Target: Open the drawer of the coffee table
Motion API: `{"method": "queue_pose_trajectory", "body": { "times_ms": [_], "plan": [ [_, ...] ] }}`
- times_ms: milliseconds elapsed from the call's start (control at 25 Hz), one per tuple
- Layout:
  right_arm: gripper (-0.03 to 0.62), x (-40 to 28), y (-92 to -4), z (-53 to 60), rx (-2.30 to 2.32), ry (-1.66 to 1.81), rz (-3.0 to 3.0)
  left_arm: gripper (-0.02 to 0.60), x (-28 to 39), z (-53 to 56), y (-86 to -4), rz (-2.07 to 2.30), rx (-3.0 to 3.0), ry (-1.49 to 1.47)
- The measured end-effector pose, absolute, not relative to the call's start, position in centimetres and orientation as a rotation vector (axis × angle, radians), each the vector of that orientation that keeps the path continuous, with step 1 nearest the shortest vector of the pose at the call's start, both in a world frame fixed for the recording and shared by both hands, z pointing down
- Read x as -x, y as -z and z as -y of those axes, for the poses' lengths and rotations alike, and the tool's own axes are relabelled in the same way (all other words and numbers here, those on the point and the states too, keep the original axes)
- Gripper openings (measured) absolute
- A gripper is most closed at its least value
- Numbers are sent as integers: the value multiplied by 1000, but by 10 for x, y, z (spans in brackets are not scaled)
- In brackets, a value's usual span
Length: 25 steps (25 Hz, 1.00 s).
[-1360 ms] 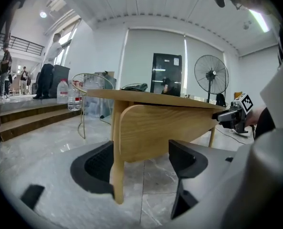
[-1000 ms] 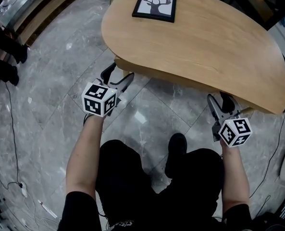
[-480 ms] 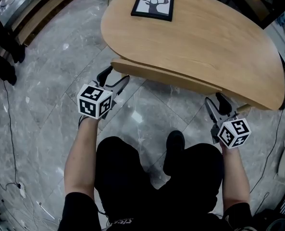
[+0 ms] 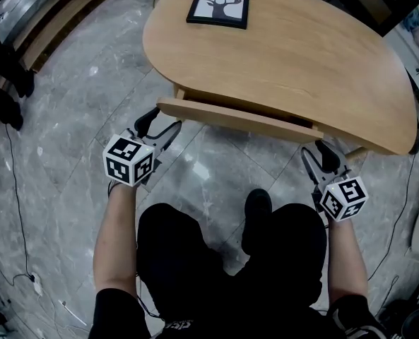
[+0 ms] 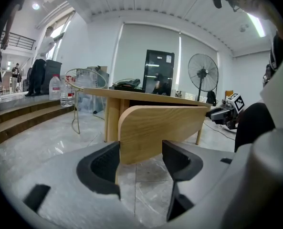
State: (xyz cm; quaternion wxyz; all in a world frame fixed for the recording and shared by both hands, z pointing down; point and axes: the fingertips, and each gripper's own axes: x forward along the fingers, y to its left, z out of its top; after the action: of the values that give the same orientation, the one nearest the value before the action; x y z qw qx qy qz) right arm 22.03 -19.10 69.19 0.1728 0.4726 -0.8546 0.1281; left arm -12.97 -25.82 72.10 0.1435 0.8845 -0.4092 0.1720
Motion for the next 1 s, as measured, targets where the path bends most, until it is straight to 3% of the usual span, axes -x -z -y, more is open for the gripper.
{"method": "queue_pose_trajectory", "body": {
  "times_ms": [680,1000],
  "plan": [
    [150,-219,-670,211,-1230,-291,2482,328,115,281,-691,1092,-2703,-520],
    [146,-219,-670,204,-1219,-337,2467,287,117,270,-692,1050,-2658,-596]
  ]
}}
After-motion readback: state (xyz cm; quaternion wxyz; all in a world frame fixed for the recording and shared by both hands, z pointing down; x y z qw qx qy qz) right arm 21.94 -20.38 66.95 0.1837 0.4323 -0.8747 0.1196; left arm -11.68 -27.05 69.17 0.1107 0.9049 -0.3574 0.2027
